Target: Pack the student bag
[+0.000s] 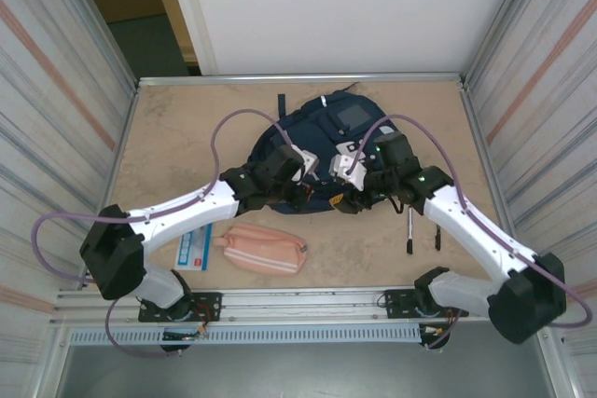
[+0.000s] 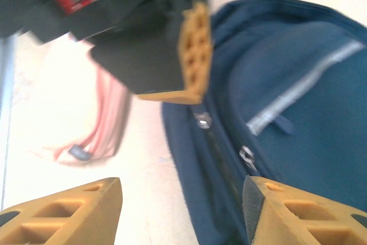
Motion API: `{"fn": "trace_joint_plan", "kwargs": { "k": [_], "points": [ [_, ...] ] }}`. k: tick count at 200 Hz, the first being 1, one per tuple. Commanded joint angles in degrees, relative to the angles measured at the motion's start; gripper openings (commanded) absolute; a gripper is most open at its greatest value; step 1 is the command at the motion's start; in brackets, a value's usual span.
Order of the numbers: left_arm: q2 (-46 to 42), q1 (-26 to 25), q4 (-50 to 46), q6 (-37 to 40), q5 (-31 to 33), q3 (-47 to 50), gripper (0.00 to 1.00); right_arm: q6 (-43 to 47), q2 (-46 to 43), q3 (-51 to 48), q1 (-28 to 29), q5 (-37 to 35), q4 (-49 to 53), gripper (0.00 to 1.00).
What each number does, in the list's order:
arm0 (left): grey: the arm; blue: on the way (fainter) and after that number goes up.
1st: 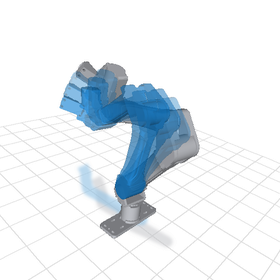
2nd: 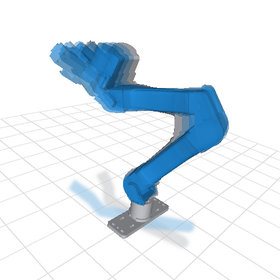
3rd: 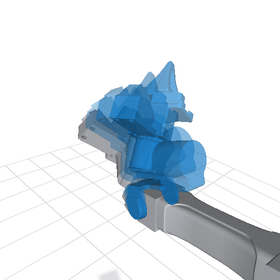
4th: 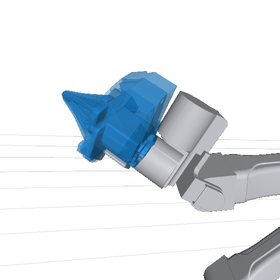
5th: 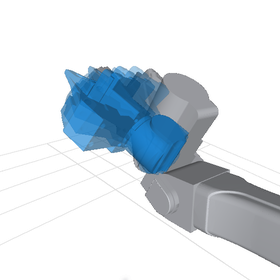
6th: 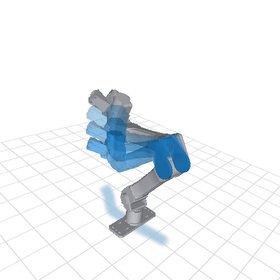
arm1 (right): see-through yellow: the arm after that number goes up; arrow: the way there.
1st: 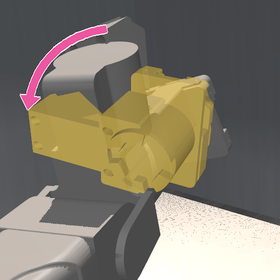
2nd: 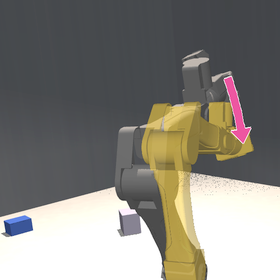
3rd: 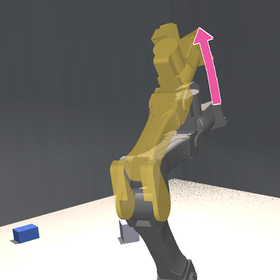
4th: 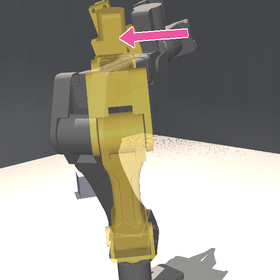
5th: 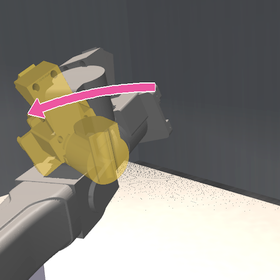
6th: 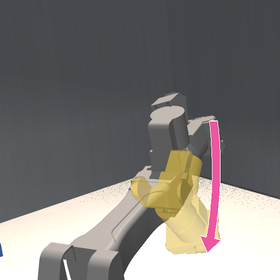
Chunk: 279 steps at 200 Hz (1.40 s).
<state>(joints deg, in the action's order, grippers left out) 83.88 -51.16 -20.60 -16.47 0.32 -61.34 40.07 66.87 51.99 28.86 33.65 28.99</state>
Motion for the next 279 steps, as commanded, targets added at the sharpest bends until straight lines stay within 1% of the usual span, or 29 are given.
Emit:
{"fn": "trace_joint_plan", "kwargs": {
  "k": [1,21,29,52,70,85,100,108,118,130,149,157,170,186,210,223,236,245,252,261,269,279],
  "points": [
    [-4.7,1.37,7.25,1.4,-3.91,2.73,0.0,15.9,3.2,2.57,-0.3,8.89,2.69,0.55],
    [-5.63,2.42,9.34,1.13,-7.56,4.53,0.0,16.51,6.01,1.69,-0.65,8.48,-2.26,0.53],
    [-5.58,2.8,9.66,0.85,-8.75,4.97,0.0,16.61,6.73,0.73,-0.49,7.01,-5.09,0.55],
    [-5.21,3.08,10.27,-1.35,-9.89,5.09,0.0,15.61,8.12,-1.72,2.15,-1.1,-12.98,0.57],
    [-4.75,3.14,10.13,-2.79,-11.62,4.94,0.0,15.03,9.79,-3.47,3.67,-6.71,-17.87,0.53],
    [-4.97,3.17,10.35,-3.88,-11.46,5.6,0.0,15.94,11.21,-4.0,5.05,-11.72,-18.98,0.49],
    [-5.45,3.34,10.8,-5.56,-11.68,6.4,0.0,16.6,11.84,-4.71,5.78,-15.01,-19.2,0.48],
    [-5.67,3.42,10.86,-6.16,-12.27,6.63,0.0,16.64,11.86,-5.78,5.76,-15.98,-21.0,0.47],
    [-5.88,3.35,10.9,-6.96,-12.52,6.87,0.0,16.61,11.62,-7.02,5.81,-16.9,-23.36,0.44],
    [-5.87,3.41,10.62,-8.15,-12.28,6.85,0.0,16.42,11.28,-7.51,6.32,-18.32,-24.91,0.35],
    [-5.84,3.43,11.1,-9.14,-12.34,6.95,0.0,16.5,10.65,-9.83,7.24,-20.89,-29.19,0.27],
    [-6.01,3.43,11.2,-9.2,-12.45,6.94,0.0,16.53,10.56,-10.92,7.22,-21.65,-31.42,0.26],
    [-6.58,3.73,11.11,-9.44,-11.34,7.18,0.0,16.53,10.26,-11.8,7.26,-22.14,-33.2,0.23],
    [-7.29,4.9,10.54,-10.83,-9.15,7.81,0.0,16.26,8.91,-12.42,7.77,-22.44,-33.37,0.14],
    [-7.34,6.42,3.61,-11.5,-2.96,6.59,0.0,16.07,6.39,-14.59,7.79,-22.61,-35.61,0.04],
    [-7.71,8.13,2.07,-11.95,-0.27,7.25,0.0,15.91,5.62,-14.9,7.53,-22.92,-35.03,0.0],
    [-8.83,11.22,2.19,-13.32,0.58,9.15,0.0,15.47,5.02,-14.88,6.81,-22.56,-33.13,0.0],
    [-9.54,12.32,0.65,-13.46,3.4,9.57,0.0,14.51,4.91,-15.02,6.03,-21.97,-32.78,0.0],
    [-9.92,12.52,-0.46,-12.75,6.66,9.45,0.0,13.89,4.92,-15.55,5.51,-21.59,-33.47,0.0],
    [-10.25,12.76,-1.26,-11.84,9.25,9.23,0.0,13.24,5.0,-16.18,5.24,-21.67,-34.34,0.0],
    [-10.52,13.28,-0.94,-11.2,9.74,9.27,0.0,13.1,4.66,-16.13,5.32,-21.57,-33.47,0.0],
    [-10.69,14.15,-0.06,-11.42,8.17,9.48,0.0,12.78,3.93,-16.26,5.48,-21.28,-32.71,0.0]
  ]
}}
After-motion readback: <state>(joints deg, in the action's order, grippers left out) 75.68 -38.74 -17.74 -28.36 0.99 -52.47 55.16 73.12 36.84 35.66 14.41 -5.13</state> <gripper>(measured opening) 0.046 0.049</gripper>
